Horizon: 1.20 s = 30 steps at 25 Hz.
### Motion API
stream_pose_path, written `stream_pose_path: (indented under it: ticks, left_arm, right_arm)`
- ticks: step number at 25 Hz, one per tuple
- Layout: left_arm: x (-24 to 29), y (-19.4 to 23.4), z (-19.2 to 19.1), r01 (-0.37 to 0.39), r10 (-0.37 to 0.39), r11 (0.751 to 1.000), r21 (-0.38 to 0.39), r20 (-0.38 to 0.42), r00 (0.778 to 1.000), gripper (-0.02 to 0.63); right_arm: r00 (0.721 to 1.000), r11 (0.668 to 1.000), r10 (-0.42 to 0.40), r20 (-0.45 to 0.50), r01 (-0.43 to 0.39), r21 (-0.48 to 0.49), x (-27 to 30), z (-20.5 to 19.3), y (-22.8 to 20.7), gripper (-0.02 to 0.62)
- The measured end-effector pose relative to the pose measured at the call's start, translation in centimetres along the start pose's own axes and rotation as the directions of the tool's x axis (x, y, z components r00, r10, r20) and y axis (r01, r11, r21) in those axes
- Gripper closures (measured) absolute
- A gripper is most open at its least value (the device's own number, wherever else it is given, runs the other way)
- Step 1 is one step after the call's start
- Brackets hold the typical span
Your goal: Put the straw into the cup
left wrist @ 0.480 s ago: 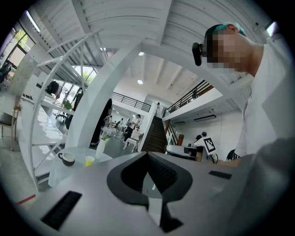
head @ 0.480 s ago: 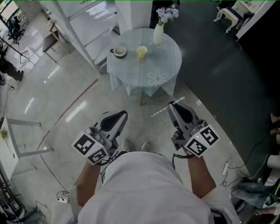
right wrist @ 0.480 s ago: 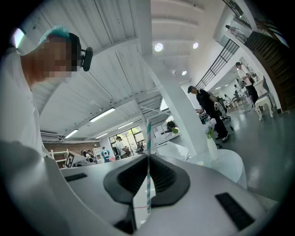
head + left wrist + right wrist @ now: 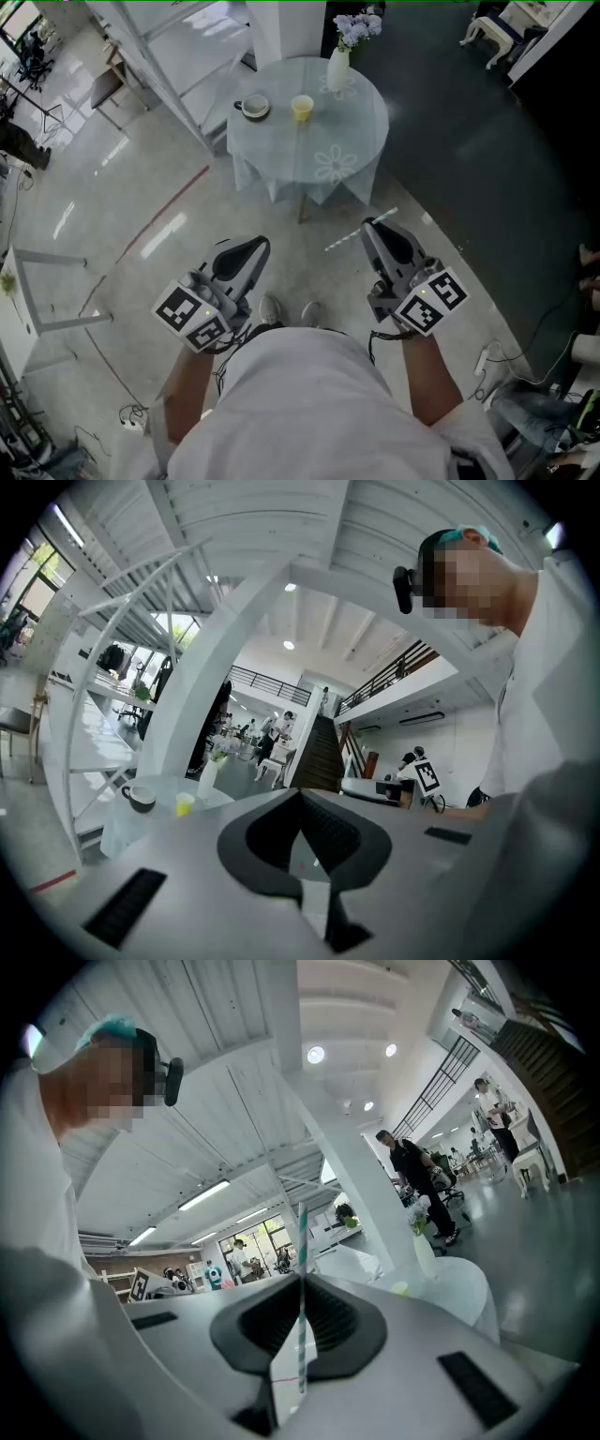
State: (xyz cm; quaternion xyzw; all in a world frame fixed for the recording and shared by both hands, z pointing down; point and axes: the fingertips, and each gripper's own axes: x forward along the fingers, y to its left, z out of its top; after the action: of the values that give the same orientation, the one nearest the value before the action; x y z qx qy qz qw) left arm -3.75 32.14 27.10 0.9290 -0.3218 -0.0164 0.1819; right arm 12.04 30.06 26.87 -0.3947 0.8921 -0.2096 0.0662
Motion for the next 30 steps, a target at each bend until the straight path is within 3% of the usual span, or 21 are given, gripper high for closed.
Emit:
stream_pose_path:
  ticks: [20, 30]
  left_arm:
    - [0.8, -1.6, -3.2, -0.081, 0.081, 0.997, -0.012, -0.008, 0.997, 0.584]
    - [2.6, 0.7, -3.0, -0.091, 0.091, 0.996, -0.007, 0.0, 0.996, 0.584]
  right_arm:
    - [0.999, 1.0, -0.002, -0.042, 0.003, 0.021, -4.1, -2.0, -4.0, 0.563]
    - [0.999, 1.0, -0.011, -0.033, 0.011, 0.008, -3.1, -1.3, -6.4, 0.563]
